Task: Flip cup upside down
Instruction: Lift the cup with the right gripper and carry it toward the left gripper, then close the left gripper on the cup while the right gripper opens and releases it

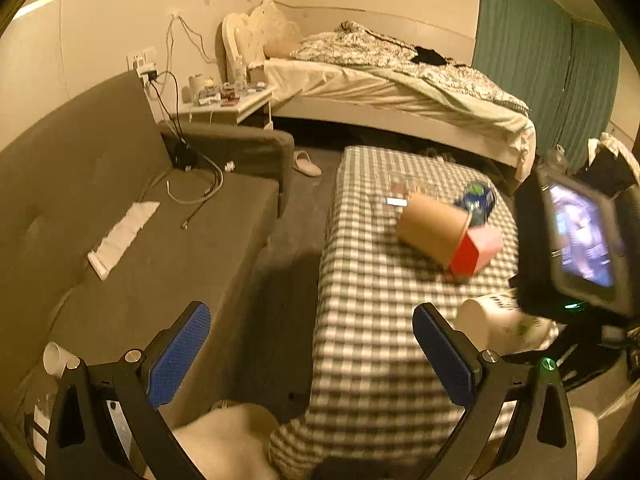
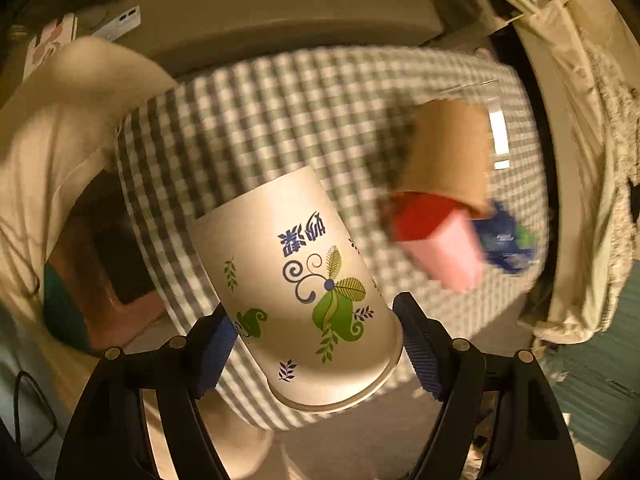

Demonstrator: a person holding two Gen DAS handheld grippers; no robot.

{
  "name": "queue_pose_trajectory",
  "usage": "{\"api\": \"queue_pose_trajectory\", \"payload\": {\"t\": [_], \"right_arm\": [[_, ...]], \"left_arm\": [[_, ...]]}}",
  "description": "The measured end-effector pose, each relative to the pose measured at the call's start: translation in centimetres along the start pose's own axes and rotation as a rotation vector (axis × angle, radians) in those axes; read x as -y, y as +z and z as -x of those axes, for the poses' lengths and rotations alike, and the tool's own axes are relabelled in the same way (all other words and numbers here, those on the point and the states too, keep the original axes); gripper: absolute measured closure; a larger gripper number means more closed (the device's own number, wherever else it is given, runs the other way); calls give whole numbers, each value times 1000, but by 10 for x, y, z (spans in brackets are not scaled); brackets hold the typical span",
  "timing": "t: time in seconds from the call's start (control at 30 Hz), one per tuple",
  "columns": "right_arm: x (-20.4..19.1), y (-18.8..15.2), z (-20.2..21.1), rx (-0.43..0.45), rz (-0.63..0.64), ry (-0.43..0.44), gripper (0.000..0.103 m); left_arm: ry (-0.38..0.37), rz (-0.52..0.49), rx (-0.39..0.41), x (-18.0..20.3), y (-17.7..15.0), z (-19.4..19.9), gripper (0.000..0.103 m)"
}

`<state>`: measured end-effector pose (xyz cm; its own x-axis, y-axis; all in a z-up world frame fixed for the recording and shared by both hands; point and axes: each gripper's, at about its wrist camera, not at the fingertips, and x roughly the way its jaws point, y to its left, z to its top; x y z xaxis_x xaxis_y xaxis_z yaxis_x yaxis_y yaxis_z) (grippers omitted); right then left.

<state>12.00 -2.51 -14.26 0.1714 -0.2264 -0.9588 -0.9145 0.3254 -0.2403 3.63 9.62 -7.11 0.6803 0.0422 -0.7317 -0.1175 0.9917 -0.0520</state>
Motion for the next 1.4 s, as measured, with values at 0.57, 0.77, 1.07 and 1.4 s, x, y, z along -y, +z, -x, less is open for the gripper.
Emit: {"api": "queue_pose_trajectory", "payload": {"t": [0.57, 0.77, 1.07, 1.4], "right_arm": [[76, -40, -94, -90, -803, 311, 26], [63, -62, -16, 54, -834, 260, 9], [48, -147, 74, 287, -915, -35, 8], [44, -234, 44, 423, -1122, -72, 8]], "left_arm": [[-35, -2, -102, -1, -25, -45, 0], [-29, -38, -101, 12, -18, -38, 0], [-25, -53, -147, 73, 0, -30, 0], [-36, 53, -387, 141, 26, -98, 0]]}}
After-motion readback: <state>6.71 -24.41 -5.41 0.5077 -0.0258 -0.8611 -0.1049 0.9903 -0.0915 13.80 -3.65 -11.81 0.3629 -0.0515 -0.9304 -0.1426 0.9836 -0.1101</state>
